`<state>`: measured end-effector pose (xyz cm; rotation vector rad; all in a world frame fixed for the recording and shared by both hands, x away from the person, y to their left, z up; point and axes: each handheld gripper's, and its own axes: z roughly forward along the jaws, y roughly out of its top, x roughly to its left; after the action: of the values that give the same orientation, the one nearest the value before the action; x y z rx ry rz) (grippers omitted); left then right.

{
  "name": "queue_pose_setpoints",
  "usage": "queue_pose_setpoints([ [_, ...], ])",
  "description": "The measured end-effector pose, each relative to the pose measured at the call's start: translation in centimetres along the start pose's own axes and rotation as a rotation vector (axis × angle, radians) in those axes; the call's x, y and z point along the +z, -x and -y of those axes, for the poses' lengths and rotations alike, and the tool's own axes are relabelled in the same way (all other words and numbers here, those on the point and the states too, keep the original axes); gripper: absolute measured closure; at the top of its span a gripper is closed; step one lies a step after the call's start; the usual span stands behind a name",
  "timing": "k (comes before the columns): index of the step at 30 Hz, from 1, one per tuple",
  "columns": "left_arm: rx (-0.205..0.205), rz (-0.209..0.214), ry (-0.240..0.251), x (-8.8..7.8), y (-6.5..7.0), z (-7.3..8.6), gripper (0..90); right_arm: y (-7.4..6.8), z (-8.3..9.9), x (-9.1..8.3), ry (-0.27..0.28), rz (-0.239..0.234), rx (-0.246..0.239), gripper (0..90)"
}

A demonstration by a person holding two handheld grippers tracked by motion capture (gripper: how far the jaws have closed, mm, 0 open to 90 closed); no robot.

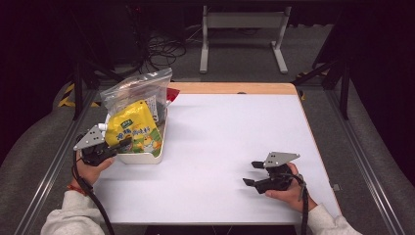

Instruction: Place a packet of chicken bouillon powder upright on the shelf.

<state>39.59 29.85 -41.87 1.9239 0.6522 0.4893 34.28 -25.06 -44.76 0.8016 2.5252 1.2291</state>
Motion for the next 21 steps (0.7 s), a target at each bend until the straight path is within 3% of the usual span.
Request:
queue_pose_setpoints([
  [21,-0.024,-0.054,0.002,-0.26,0.62,-0.29,82.1,0.14,-0.19,-0.12,0.004,0.005,-0.003,28.8],
])
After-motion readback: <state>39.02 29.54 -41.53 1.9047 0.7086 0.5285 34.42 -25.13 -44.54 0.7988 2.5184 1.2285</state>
